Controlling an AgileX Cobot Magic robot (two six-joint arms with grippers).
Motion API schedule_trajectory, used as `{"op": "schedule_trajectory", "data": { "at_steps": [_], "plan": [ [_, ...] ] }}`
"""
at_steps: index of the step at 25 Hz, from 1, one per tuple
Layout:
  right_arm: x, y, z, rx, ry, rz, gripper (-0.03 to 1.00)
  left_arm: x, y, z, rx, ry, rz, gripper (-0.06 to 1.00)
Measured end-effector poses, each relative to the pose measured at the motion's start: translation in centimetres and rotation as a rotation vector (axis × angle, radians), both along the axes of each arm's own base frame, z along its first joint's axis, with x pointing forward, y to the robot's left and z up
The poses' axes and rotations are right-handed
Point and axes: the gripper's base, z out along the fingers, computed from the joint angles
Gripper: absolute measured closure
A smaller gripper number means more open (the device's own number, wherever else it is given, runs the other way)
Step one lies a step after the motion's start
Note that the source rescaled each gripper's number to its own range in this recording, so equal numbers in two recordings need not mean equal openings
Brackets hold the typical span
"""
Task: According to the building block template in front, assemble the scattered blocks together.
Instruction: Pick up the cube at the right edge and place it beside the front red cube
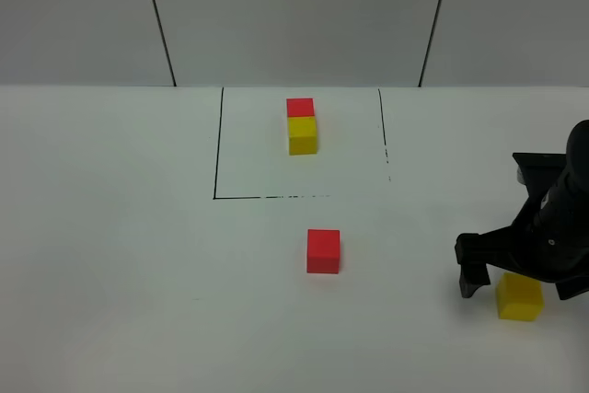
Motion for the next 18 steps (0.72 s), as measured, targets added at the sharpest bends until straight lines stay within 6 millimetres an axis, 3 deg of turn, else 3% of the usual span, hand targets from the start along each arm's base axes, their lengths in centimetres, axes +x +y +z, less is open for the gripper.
{"op": "schedule_trajectory", "data": {
  "at_steps": [11,18],
  "plan": [
    [0.8,-0.1,-3.7,-0.025,-0.035,0.032,-0.03,0.0,0.0,0.0,0.0,0.001,0.0,0.51],
    [0.7,-0.8,-4.1,-0.025,-0.041,0.013,-0.03,0.0,0.0,0.0,0.0,0.001,0.0,0.51]
  ]
}}
